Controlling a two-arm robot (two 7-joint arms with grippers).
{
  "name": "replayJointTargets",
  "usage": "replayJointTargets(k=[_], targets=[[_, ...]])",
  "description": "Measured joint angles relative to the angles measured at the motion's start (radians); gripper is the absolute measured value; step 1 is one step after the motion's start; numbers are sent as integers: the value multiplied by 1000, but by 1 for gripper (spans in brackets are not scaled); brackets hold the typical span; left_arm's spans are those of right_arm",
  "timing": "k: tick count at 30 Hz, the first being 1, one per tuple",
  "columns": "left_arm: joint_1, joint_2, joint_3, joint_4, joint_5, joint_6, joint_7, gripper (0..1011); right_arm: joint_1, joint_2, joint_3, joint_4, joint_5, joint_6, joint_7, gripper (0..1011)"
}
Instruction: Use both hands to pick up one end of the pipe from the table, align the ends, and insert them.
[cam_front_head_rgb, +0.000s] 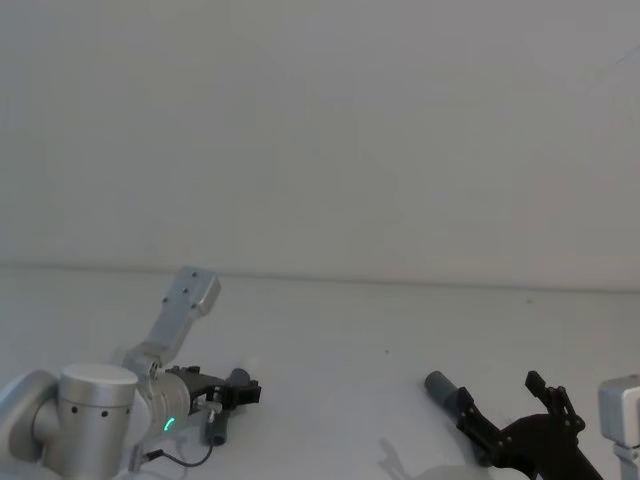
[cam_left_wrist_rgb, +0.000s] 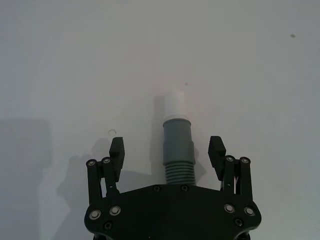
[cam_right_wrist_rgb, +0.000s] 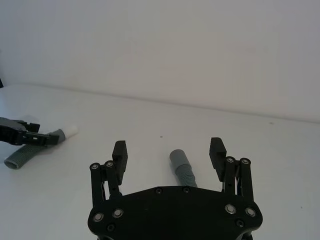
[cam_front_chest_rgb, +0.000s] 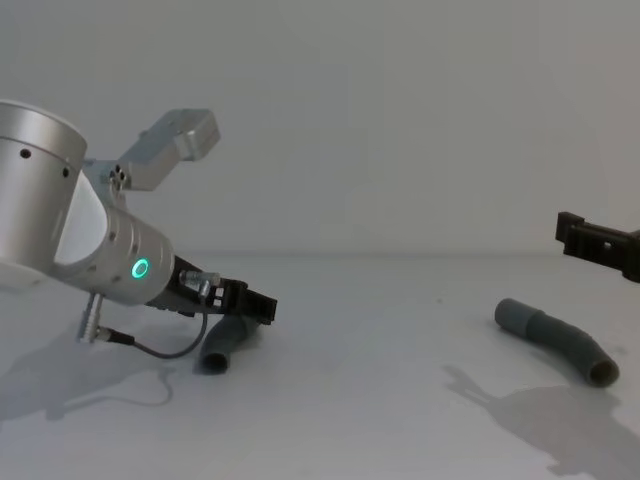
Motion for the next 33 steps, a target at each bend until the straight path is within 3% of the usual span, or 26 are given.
replayJointTargets(k=[20,27,33], targets=[[-67,-14,30,82,18,43,-51,1000,0,0,0,0,0,0,0,1000],[-77,-17,35,96,23,50,-59,864,0,0,0,0,0,0,0,1000],[-82,-18,37,101,25,52,-61,683,0,0,0,0,0,0,0,1000]])
